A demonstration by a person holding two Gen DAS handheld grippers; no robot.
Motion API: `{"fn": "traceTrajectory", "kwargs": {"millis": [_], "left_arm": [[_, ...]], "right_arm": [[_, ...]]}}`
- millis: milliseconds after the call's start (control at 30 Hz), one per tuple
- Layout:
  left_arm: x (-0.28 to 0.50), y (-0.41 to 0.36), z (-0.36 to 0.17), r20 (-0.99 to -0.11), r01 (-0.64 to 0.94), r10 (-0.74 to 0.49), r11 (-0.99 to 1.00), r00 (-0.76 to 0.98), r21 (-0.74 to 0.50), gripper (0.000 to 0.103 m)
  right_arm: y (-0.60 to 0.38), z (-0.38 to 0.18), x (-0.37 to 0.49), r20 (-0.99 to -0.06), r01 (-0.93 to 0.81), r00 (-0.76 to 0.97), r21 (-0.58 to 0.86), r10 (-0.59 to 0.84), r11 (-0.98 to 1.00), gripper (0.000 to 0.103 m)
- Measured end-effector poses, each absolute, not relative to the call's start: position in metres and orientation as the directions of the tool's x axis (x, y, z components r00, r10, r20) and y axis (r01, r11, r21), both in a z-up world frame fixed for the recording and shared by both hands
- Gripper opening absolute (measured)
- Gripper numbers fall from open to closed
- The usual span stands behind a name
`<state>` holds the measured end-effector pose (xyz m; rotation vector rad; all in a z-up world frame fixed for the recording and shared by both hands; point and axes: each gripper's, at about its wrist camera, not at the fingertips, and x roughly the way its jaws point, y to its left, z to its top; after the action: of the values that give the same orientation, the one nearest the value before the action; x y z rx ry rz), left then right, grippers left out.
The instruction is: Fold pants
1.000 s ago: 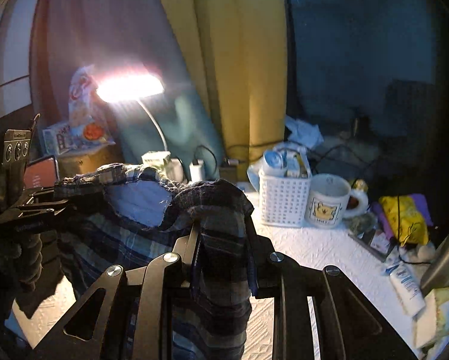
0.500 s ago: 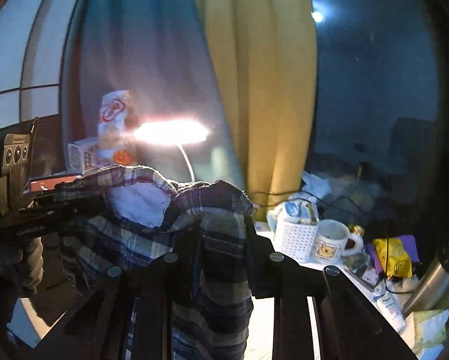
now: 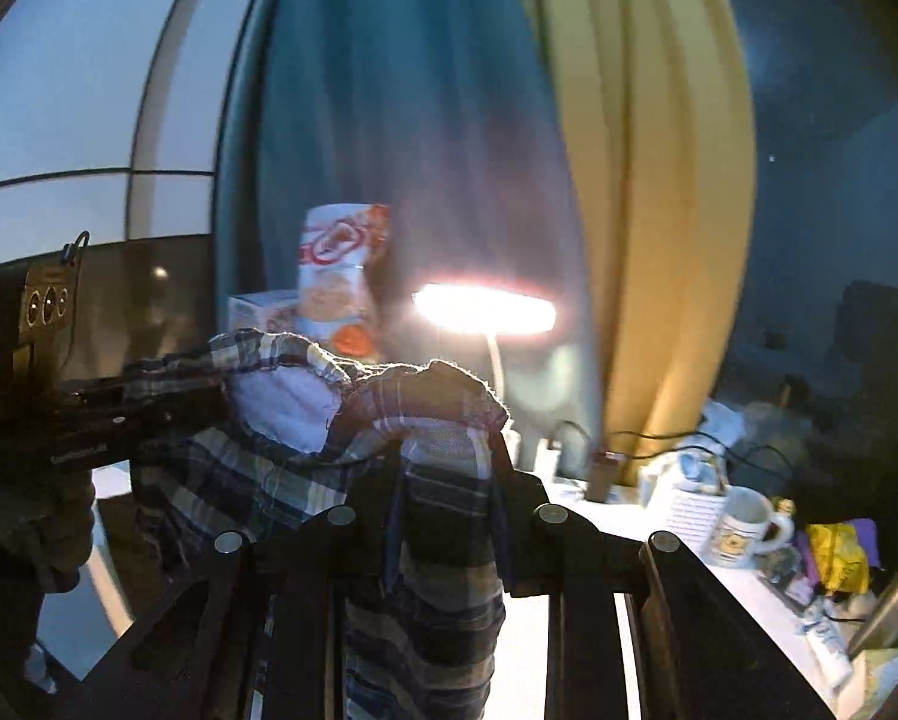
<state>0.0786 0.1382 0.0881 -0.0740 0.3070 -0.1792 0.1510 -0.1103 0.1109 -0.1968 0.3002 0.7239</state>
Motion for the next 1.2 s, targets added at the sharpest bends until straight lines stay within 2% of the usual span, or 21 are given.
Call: {"fn": "traceTrajectory", "kwargs": {"millis": [533,767,1200], "left_arm": [[0.038,0.198,0.085,-0.350,0.081,-0.094,0.995,0.932,-0.051,0.018],[0.075,0.206,0.064,-0.419,0.069,-0.074,0.997,0.905,-0.028,0.018],[0.170,0.222,-0.001,-0.569,0.065,-0.107,0.993,0.815,-0.094,0.018]], "right_arm": [[-0.042,0.101,0.109,-0.365,-0.748,0.626,-0.032,0.689,0.663,0.024],[-0.026,0.078,0.141,-0.413,-0.729,0.625,-0.006,0.662,0.684,0.024],[0.001,0.011,0.242,-0.555,-0.681,0.597,0.032,0.579,0.732,0.024]]}}
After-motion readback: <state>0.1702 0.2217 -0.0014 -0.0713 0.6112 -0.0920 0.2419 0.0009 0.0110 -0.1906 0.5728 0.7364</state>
